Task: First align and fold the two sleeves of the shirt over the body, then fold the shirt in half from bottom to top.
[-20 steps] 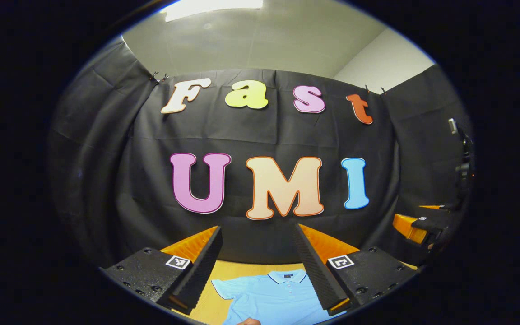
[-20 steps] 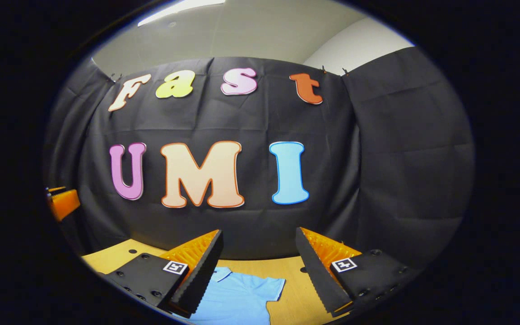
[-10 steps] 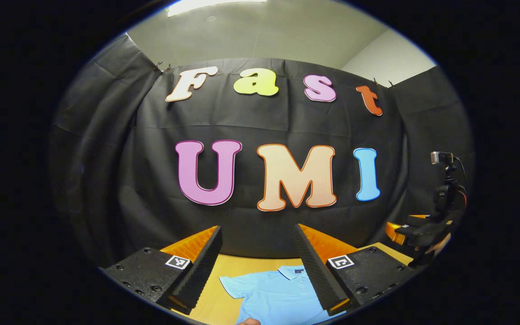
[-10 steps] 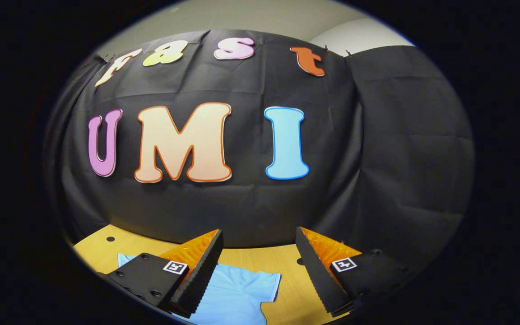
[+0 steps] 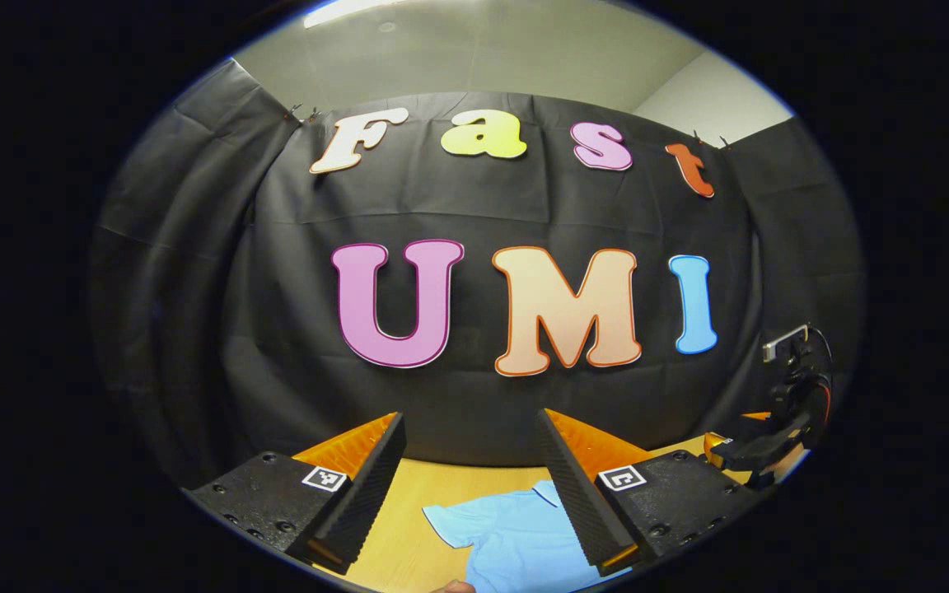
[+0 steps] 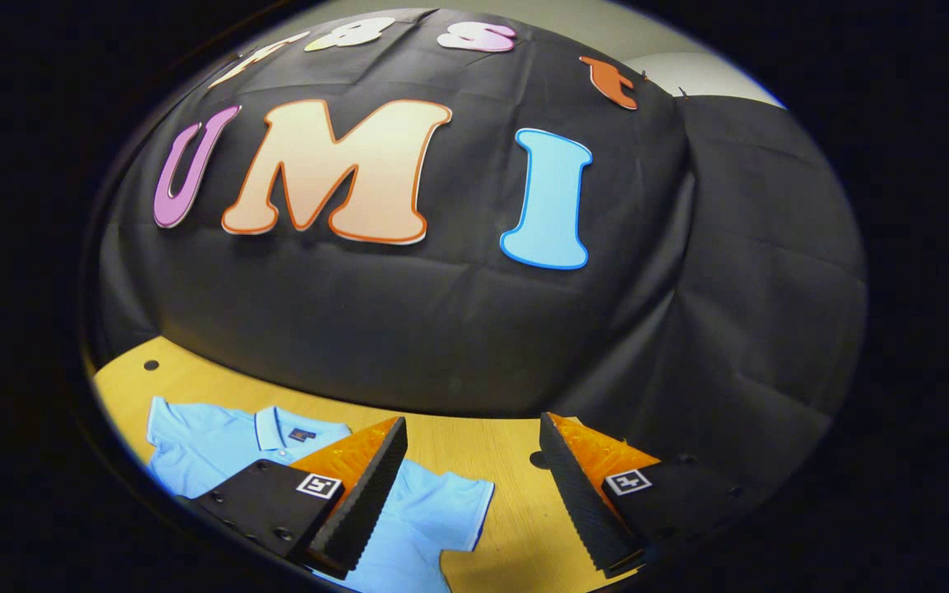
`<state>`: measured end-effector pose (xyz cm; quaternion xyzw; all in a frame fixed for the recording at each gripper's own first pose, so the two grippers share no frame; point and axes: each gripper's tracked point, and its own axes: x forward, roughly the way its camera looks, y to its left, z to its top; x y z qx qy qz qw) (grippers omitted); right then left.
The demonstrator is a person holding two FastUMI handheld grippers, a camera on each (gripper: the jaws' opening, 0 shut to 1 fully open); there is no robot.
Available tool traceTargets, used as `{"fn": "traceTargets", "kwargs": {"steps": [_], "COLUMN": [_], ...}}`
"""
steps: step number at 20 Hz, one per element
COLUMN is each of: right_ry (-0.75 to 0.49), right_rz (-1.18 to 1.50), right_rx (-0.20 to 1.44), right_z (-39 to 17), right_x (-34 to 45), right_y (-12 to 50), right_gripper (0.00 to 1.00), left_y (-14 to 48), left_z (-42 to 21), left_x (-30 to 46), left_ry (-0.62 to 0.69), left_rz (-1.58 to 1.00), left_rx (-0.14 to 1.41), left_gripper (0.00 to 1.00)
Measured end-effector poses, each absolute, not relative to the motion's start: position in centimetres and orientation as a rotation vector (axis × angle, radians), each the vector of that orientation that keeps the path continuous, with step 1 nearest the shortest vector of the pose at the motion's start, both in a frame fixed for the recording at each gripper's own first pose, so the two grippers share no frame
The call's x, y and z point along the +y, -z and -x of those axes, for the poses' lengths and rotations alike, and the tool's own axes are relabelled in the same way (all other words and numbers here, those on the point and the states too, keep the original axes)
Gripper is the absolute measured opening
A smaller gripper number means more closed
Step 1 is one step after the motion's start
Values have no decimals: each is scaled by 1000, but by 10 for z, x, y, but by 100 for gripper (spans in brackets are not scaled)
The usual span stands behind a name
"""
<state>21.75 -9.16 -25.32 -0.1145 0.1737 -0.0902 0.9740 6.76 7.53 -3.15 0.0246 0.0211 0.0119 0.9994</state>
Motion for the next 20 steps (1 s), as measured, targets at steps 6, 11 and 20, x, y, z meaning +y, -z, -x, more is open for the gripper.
{"fn": "traceTargets", "kwargs": {"steps": [6,11,20], "right_ry": [238,278,315], "right_rz": [215,162,60], "right_rx": [462,619,770], "right_z": [-236,-234,-225], "right_x": [-119,-138,-148], "right_y": [316,385,447], "right_gripper": [99,100,100], "left_y": [43,60,80], "left_z": [-80,-92,-102], "left_x": [88,89,89], "left_ry": [-35,-29,-32], "left_rz": [-68,-58,-36], "left_rx": [67,108,163], "left_gripper": [94,95,95]}}
